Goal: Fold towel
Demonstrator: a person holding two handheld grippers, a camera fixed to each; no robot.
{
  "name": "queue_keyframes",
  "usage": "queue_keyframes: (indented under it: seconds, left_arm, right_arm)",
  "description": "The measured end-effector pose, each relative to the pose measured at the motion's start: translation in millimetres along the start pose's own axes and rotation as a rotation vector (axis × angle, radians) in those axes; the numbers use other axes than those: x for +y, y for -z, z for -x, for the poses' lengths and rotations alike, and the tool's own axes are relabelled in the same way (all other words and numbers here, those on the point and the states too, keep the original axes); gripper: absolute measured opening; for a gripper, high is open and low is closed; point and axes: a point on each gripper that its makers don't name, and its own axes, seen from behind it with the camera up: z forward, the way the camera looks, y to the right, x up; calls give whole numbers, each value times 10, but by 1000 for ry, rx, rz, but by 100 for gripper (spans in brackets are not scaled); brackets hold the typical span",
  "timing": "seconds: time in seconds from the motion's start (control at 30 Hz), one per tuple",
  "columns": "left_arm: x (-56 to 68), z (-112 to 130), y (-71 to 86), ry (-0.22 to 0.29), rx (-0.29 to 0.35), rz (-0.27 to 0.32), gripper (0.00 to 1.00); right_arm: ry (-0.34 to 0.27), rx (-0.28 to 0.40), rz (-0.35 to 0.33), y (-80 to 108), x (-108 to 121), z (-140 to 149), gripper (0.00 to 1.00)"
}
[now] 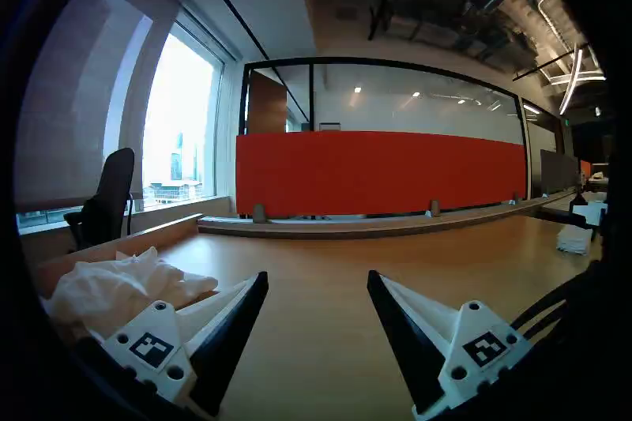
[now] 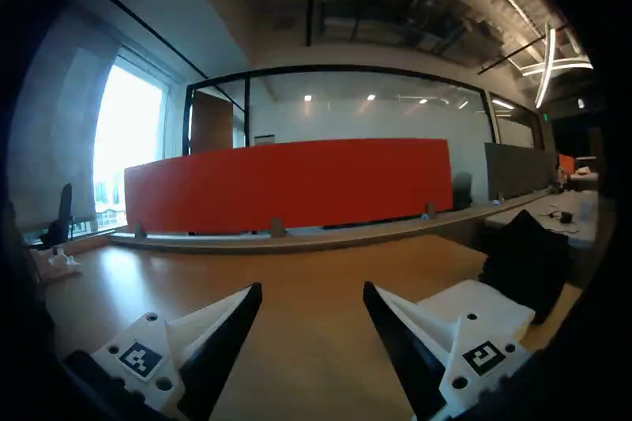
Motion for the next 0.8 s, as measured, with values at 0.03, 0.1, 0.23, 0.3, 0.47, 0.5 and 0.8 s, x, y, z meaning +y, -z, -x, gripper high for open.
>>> queue_keyframes:
  seconds: [0.03, 0.1, 0.23, 0.3, 0.47, 0.5, 0.8]
  left_arm:
    - [1, 0, 0, 0, 0, 0, 93]
    - [2, 0, 1, 0, 0, 0, 93]
    - [5, -1, -1, 0, 0, 0, 93]
    - [6, -1, -2, 0, 0, 0, 93]
    - [6, -2, -4, 0, 0, 0, 93]
    - [6, -2, -4, 0, 0, 0, 93]
    - [4, 1, -1, 0, 0, 0, 93]
  right_arm:
    - [-1, 1, 0, 2, 0, 3, 99]
    - [-2, 3, 0, 8, -2, 11, 99]
    - [-2, 2, -3, 17, -41, 33, 99]
    - [3, 3, -5, 27, -64, 30, 99]
    - [29, 12, -15, 49, -123, 33, 99]
    - [34, 14, -17, 53, -134, 35, 99]
    - [77, 12, -30, 71, -237, 55, 99]
